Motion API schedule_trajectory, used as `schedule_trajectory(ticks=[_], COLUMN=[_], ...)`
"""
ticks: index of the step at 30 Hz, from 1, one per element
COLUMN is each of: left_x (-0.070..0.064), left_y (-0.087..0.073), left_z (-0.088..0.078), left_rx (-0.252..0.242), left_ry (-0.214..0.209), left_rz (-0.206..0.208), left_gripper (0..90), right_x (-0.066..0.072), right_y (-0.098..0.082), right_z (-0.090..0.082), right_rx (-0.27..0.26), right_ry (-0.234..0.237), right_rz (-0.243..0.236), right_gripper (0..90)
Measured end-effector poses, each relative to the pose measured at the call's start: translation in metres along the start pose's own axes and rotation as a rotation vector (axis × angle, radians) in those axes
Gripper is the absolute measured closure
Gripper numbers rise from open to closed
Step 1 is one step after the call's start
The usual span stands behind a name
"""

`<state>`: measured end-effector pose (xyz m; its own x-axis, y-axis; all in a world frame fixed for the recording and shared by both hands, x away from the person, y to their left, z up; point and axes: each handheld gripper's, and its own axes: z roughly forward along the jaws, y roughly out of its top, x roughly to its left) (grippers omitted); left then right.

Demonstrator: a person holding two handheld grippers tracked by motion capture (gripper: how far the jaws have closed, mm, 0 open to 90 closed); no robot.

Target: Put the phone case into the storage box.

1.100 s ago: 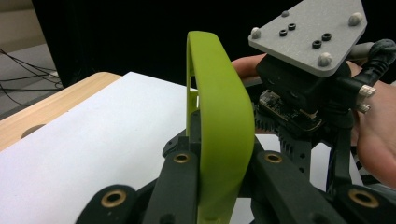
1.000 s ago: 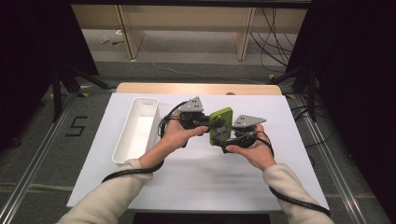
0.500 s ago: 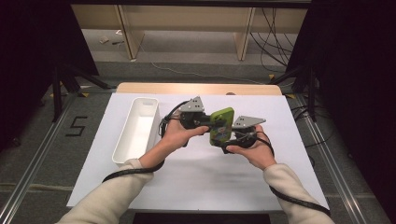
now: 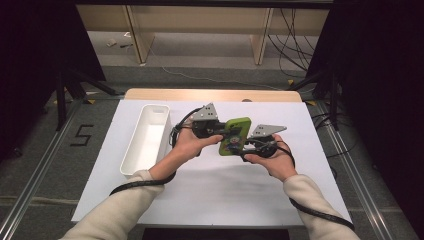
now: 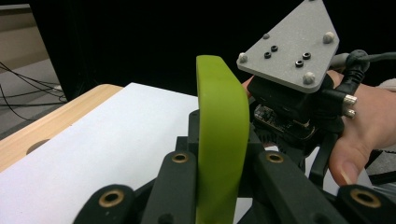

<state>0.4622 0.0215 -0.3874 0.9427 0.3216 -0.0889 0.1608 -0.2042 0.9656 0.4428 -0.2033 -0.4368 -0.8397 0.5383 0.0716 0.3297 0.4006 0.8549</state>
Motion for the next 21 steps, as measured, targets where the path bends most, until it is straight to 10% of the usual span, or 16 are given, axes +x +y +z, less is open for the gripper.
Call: schedule_trajectory(ticks=[11,21], left_x=[0.0011,-0.0029], left_y=[-0.0004,0.0017], left_z=[-0.0004,0.0017], left_rx=[0.004,-0.006], left_ry=[0.012,0.091], left_rz=[0.012,0.006], left_gripper=[64.1,41.1], right_x=[-0.0105,-0.0046], right_y=[-0.0044,0.0000], right_z=[-0.0071,-0.0061], right_rx=[-0.005,0.020], right_ry=[0.080,0.082], right_rz=[0.053,0.066], right_gripper=[77.7,78.2])
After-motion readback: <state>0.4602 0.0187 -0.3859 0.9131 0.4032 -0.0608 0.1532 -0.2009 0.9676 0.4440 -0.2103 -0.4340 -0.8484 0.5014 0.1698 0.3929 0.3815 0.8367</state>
